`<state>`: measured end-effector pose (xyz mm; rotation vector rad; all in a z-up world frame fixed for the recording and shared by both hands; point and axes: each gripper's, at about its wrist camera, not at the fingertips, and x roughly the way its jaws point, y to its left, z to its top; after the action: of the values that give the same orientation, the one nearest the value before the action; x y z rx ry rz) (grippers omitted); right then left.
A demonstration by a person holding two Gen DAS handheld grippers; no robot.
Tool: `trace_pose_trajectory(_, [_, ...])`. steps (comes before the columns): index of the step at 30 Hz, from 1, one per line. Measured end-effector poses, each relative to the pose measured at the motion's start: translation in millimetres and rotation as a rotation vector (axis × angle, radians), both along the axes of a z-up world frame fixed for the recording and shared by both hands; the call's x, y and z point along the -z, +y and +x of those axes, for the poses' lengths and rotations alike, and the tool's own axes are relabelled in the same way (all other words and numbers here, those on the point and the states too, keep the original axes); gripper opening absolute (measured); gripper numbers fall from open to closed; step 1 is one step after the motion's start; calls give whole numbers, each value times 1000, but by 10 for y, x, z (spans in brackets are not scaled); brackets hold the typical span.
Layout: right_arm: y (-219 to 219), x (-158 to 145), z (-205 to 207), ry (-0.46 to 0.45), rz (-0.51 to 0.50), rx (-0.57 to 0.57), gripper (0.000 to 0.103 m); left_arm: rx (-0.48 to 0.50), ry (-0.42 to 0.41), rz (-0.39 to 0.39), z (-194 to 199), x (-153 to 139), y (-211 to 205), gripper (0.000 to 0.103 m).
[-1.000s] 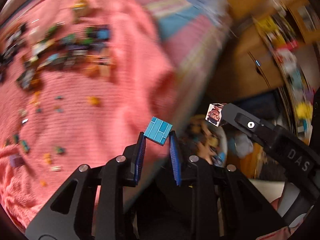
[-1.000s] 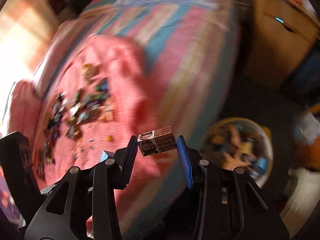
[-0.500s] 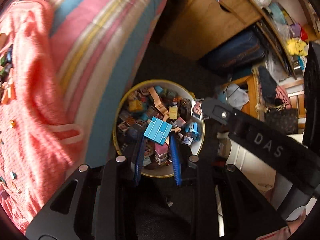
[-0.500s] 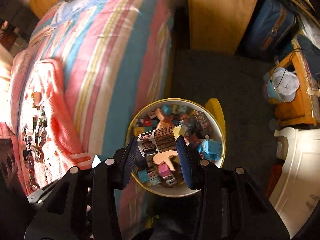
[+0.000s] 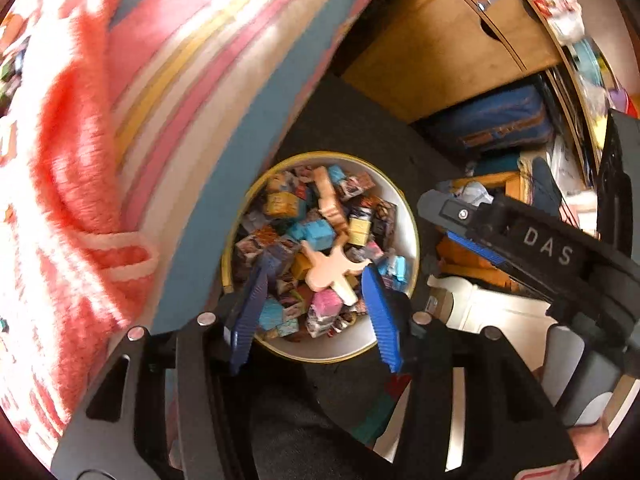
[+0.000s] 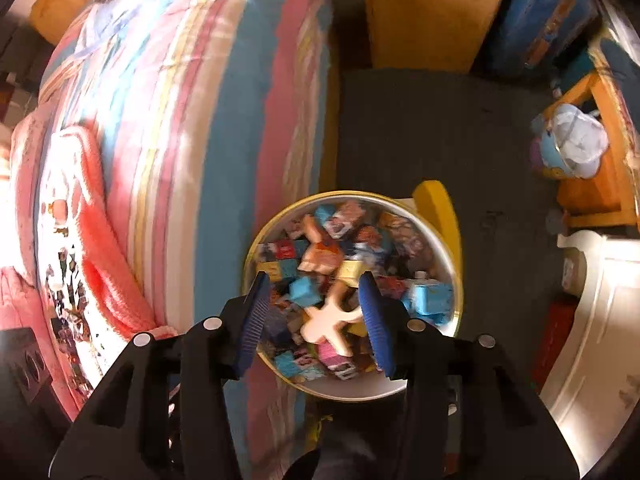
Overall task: Collect trash
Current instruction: 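Bring both empty grippers back over the pink blanket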
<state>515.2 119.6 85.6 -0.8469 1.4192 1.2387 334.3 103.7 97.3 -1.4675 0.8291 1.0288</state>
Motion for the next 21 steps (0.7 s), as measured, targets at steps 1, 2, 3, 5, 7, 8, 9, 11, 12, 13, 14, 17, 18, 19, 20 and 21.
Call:
trace_pose_trajectory(1, [34,-10,-77,5,5,-18,46,-19,11,7,-76,-22,-15,49])
trace_pose_trajectory(2, [67,-30,-209,10,13,-48,46,-39,20,10,-160,-47,-31,52])
trace_pose_trajectory(3, [103,-51,-332,16,18,-76,46,-68,31,13,-266,-73,-44,53])
trace_pose_trajectory(5, [189,-116,-671,27,37,-154,46,-151,42,19,-557,-141,-101,54])
trace_pose_trajectory(7, [249,-185,-1026,42,54,-231,46,-247,59,27,-891,-214,-205,54])
trace_pose_trajectory(8, [278,-225,-1242,51,63,-278,46,-300,65,33,-1082,-256,-280,54])
trace_pose_trajectory(9, [292,-263,-1475,61,73,-328,46,-337,72,35,-1211,-283,-335,54])
trace_pose_trajectory(11, [284,-317,-1875,77,86,-416,46,-442,92,35,-1580,-341,-540,54])
trace_pose_trajectory(12, [251,-330,-2056,82,91,-458,46,-493,101,33,-1756,-362,-659,54])
trace_pose_trajectory(13, [185,-352,-2331,91,95,-523,46,-536,111,30,-1895,-379,-756,54])
trace_pose_trajectory(14, [139,-368,-2511,96,96,-563,46,-579,120,27,-2031,-394,-863,54])
trace_pose_trajectory(17, [-71,-393,-3115,112,95,-703,46,-743,149,13,-2495,-437,-1281,54])
trace_pose_trajectory(18, [-156,-396,-3316,116,94,-749,46,-798,156,8,-2631,-450,-1433,54])
trace_pose_trajectory(19, [-212,-393,-3460,119,91,-777,46,-837,161,3,-2736,-450,-1548,55])
trace_pose_trajectory(20, [-290,-389,-3633,122,87,-816,46,-879,170,-4,-2841,-449,-1698,55])
trace_pose_trajectory(21, [-364,-388,-3794,120,87,-852,46,-922,177,-11,-2933,-447,-1839,55])
